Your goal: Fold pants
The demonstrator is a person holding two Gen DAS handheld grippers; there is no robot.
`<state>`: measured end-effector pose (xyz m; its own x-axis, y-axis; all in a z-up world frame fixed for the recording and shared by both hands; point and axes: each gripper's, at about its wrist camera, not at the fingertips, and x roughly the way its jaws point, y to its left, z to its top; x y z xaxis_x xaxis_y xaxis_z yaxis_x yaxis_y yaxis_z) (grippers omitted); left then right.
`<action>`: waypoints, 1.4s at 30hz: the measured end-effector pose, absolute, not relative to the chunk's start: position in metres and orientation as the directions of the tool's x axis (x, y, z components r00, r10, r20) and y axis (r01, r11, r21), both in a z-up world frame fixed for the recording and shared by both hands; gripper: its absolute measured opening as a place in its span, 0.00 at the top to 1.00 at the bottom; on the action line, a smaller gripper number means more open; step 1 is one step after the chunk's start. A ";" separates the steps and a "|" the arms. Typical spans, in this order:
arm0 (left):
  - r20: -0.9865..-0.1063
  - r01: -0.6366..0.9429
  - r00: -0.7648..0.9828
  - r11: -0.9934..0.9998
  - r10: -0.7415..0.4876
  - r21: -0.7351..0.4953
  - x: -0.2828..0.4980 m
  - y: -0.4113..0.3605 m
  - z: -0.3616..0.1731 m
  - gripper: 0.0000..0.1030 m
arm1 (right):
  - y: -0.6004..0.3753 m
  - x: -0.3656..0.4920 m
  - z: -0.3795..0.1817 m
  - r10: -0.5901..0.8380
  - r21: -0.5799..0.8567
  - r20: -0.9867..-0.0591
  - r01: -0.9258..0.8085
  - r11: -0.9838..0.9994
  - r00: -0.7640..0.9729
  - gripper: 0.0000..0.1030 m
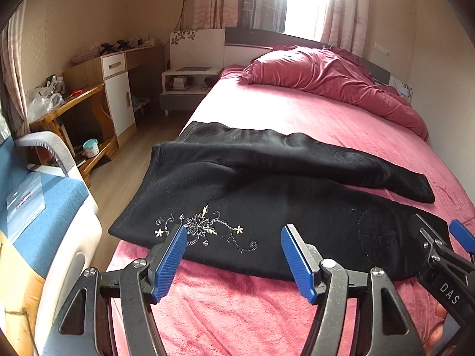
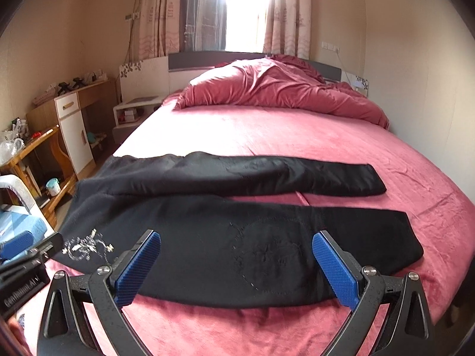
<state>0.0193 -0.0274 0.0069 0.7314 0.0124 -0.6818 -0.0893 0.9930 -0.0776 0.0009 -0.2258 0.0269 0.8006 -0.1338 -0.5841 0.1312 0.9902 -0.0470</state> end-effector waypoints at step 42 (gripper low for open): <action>-0.817 -0.403 0.527 0.777 -0.235 -0.484 0.100 0.155 -0.110 0.93 | -0.590 0.006 -0.085 -0.133 0.386 -0.824 0.717 0.581 0.551 0.86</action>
<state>0.1001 0.1548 -0.1103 0.5272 -0.2351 -0.8166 -0.4026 0.7771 -0.4837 0.0065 -0.5901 -0.0846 0.5512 -0.1328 -0.8238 0.7169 0.5805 0.3861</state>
